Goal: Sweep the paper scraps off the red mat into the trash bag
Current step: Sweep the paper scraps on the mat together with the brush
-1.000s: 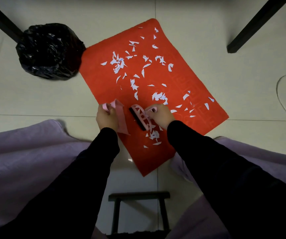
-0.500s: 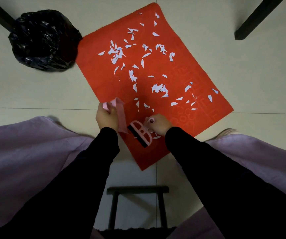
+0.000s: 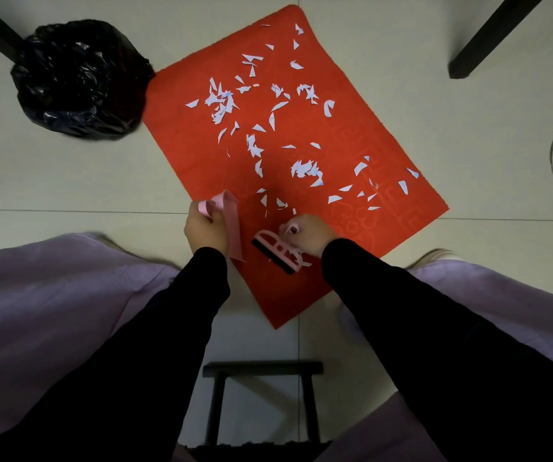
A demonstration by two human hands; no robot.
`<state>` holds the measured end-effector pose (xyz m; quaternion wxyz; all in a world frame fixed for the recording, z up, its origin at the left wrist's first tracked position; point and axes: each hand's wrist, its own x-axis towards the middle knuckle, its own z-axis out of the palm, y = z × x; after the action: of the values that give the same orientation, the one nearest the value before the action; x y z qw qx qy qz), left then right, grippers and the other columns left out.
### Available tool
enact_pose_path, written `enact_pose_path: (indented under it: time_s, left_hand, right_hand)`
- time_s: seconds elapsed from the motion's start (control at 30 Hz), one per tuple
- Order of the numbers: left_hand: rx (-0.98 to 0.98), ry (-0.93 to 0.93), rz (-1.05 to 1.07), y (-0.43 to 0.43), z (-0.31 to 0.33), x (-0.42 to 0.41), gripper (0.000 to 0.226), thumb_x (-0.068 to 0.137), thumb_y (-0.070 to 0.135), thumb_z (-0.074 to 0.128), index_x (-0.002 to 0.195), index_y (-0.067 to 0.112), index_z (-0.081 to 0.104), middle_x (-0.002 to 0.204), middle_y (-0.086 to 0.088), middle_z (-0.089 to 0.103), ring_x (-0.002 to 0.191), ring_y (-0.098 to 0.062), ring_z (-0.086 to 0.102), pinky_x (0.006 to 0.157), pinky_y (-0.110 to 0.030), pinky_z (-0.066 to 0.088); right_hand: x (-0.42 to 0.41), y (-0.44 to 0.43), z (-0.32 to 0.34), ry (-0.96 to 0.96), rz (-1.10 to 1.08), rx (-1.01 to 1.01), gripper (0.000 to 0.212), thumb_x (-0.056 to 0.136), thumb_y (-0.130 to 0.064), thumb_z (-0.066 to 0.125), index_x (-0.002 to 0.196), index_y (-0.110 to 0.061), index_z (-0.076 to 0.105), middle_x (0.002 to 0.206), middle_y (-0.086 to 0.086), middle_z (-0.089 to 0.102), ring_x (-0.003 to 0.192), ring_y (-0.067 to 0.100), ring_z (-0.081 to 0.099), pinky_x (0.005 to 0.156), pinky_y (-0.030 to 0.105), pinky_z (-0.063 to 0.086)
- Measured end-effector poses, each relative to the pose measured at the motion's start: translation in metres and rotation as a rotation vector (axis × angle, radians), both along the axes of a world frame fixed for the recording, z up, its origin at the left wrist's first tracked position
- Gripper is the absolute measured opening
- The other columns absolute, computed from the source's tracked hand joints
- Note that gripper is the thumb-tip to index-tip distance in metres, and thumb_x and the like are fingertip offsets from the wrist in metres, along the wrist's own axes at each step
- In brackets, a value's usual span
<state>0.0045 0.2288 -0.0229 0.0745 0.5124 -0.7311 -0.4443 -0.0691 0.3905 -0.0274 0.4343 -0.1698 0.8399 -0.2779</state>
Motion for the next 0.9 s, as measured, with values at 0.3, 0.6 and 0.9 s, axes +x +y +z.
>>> enact_pose_path:
  time_s: [0.3, 0.6, 0.9]
  left_hand:
    - [0.007, 0.007, 0.03, -0.002, -0.001, -0.001, 0.029, 0.097, 0.024, 0.039, 0.107, 0.002, 0.055, 0.103, -0.022, 0.064, 0.097, -0.035, 0.06, 0.085, -0.039, 0.05]
    - [-0.009, 0.012, 0.034, -0.003, -0.004, 0.001, 0.028, 0.097, 0.022, 0.04, 0.107, 0.002, 0.056, 0.102, -0.021, 0.064, 0.096, -0.033, 0.058, 0.08, -0.032, 0.045]
    - [-0.024, 0.033, 0.076, 0.014, 0.001, -0.004, 0.025, 0.096, 0.019, 0.041, 0.103, 0.001, 0.056, 0.086, -0.013, 0.058, 0.079, -0.023, 0.051, 0.067, -0.023, 0.037]
  right_hand:
    - [-0.022, 0.005, 0.01, 0.086, -0.063, -0.03, 0.019, 0.092, -0.015, 0.054, 0.096, -0.004, 0.069, 0.088, 0.013, 0.07, 0.068, 0.027, 0.062, 0.064, 0.034, 0.049]
    - [-0.027, 0.017, 0.009, 0.071, -0.048, 0.028, 0.021, 0.093, -0.014, 0.053, 0.101, -0.002, 0.068, 0.102, 0.016, 0.069, 0.094, 0.028, 0.065, 0.076, 0.029, 0.047]
    - [-0.031, 0.02, 0.007, -0.009, -0.073, -0.037, 0.02, 0.091, -0.011, 0.057, 0.104, 0.0, 0.067, 0.103, 0.017, 0.069, 0.091, 0.027, 0.066, 0.086, 0.037, 0.053]
